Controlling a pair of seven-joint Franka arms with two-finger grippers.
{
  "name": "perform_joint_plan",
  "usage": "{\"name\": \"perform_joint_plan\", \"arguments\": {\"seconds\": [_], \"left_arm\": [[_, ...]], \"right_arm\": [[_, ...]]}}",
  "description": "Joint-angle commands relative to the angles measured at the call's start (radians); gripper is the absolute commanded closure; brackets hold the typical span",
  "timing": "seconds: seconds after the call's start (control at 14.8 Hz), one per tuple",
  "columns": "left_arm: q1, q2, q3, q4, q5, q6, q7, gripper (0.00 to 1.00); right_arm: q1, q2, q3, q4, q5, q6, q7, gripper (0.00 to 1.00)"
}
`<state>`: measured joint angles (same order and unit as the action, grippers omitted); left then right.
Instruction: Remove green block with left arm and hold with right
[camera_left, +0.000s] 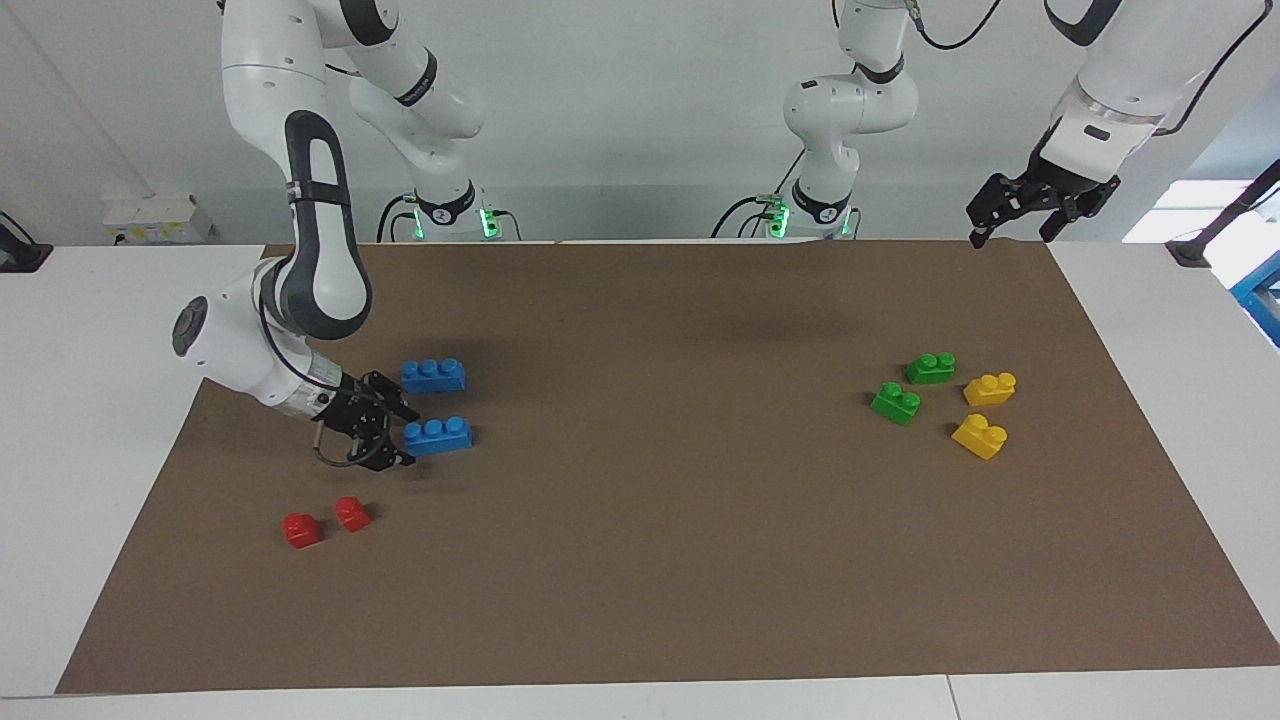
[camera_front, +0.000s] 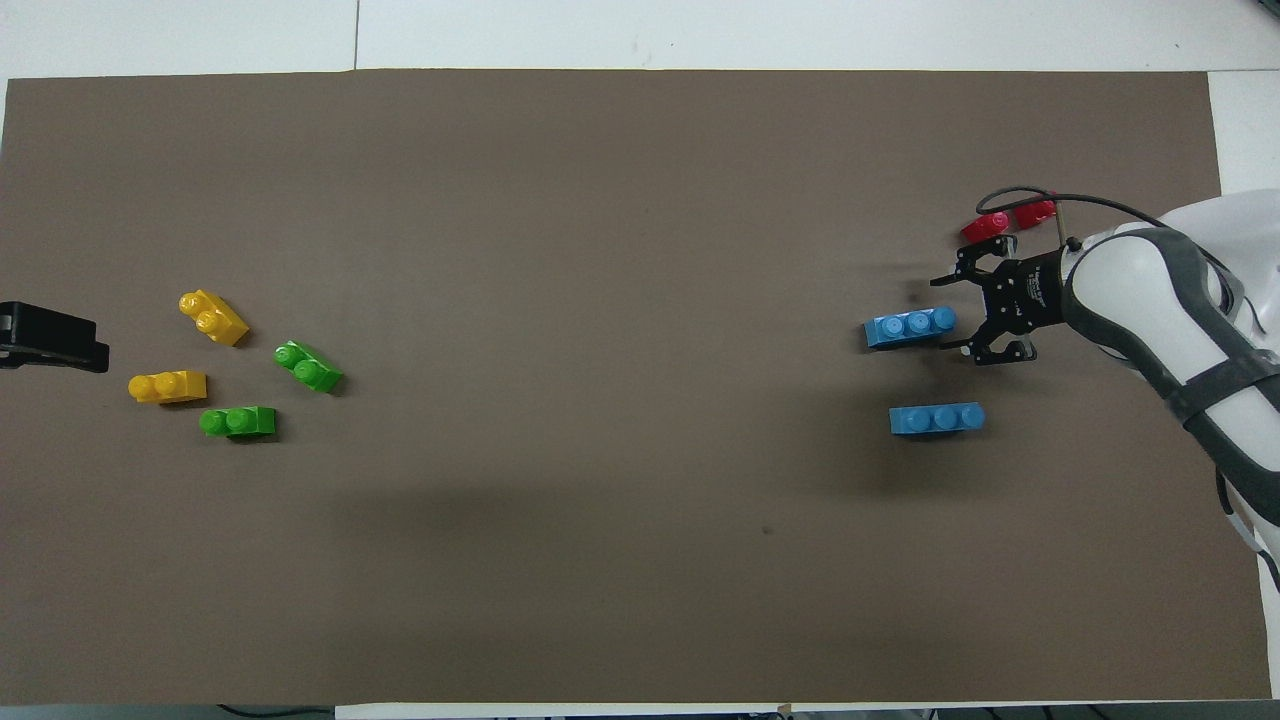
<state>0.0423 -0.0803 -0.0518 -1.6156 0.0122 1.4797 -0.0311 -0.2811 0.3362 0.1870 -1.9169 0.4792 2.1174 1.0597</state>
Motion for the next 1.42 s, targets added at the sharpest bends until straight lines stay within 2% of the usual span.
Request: {"name": "perform_joint_plan", "arguments": {"seconds": [0.0, 0.41, 0.61, 0.88, 1.01, 1.22, 1.35], "left_arm": [[-0.010, 0.027, 0.007, 0.031, -0.024, 0.022, -0.103, 0.00], [-0.008, 0.025, 0.009, 0.033, -0.047, -0.009, -0.102, 0.00], [-0.004, 0.025, 0.007, 0.036, -0.066, -0.019, -0.104, 0.00], [0.002, 0.027, 0.009, 0.034, -0.054, -0.018, -0.095, 0.00], [0.002, 0.027, 0.004, 0.034, -0.052, -0.018, -0.072, 0.00], [0.004, 0.024, 0.006, 0.034, -0.052, -0.018, -0.070, 0.00], [0.002, 0.022, 0.006, 0.034, -0.055, -0.013, -0.069, 0.00]], "right_arm": [[-0.004, -0.040, 0.006, 0.045, -0.069, -0.040, 0.020, 0.01], [-0.004, -0.134, 0.009, 0.114, -0.146, -0.135, 0.005, 0.00], [-0.004, -0.204, 0.014, 0.117, -0.191, -0.148, -0.096, 0.00], [-0.019, -0.327, 0.009, 0.117, -0.229, -0.223, -0.500, 0.00], [-0.020, -0.376, 0.003, 0.124, -0.295, -0.290, -0.724, 0.00], [-0.021, -0.416, 0.002, 0.163, -0.387, -0.379, -0.939, 0.00], [-0.023, -0.430, -0.003, 0.188, -0.399, -0.428, -1.042, 0.00]]}}
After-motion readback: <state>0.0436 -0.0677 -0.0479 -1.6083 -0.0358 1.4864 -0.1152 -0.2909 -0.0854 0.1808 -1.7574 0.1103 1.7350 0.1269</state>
